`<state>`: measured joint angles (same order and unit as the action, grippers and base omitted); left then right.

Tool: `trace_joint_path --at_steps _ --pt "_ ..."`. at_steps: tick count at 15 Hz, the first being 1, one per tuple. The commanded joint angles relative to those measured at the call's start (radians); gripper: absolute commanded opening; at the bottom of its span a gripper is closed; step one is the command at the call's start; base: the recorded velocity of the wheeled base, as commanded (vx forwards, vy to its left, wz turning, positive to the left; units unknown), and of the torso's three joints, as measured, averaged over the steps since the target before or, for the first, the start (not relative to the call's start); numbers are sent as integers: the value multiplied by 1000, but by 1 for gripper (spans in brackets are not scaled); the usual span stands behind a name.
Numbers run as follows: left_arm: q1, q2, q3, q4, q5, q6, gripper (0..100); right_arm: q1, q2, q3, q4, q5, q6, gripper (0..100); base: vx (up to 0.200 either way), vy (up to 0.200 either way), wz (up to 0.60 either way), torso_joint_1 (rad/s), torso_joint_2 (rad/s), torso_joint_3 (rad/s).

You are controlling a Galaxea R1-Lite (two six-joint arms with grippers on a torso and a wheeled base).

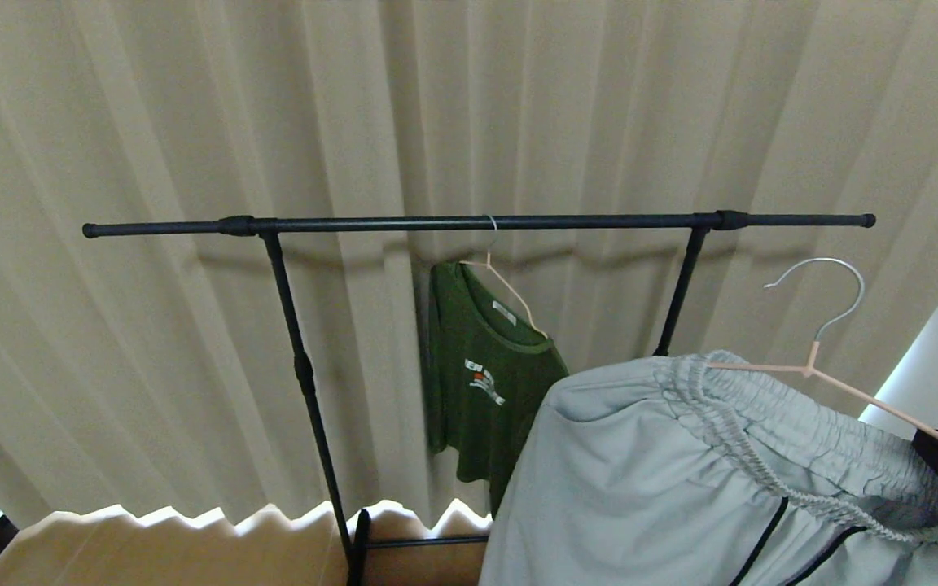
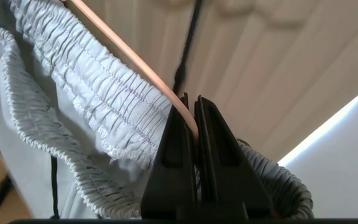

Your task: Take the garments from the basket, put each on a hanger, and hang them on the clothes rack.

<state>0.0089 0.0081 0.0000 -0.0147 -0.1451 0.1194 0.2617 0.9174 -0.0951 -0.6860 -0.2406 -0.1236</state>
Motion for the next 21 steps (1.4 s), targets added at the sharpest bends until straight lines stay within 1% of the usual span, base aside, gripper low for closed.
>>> trace_joint_path --at_steps 1,3,6,9,12,21 --pt "0 4 0 -1 -1 0 100 -1 1 -2 -1 0 -1 0 0 -200 0 7 7 2" --pt "0 4 0 -1 -1 0 100 -2 1 -3 -1 -2 -1 0 0 -200 0 5 2 2" --pt "0 4 0 -1 -1 2 100 -42 1 -5 -1 -2 -7 0 0 0 0 0 0 0" --pt "0 4 0 -1 -1 5 100 -85 0 0 -3 -2 -45 0 0 0 0 0 0 0" --pt "0 4 0 -1 1 0 100 -94 1 6 -1 -2 -56 0 0 0 0 0 0 0" --pt "0 4 0 -1 -1 -1 100 -93 1 20 -1 0 -57 0 200 0 0 3 2 3"
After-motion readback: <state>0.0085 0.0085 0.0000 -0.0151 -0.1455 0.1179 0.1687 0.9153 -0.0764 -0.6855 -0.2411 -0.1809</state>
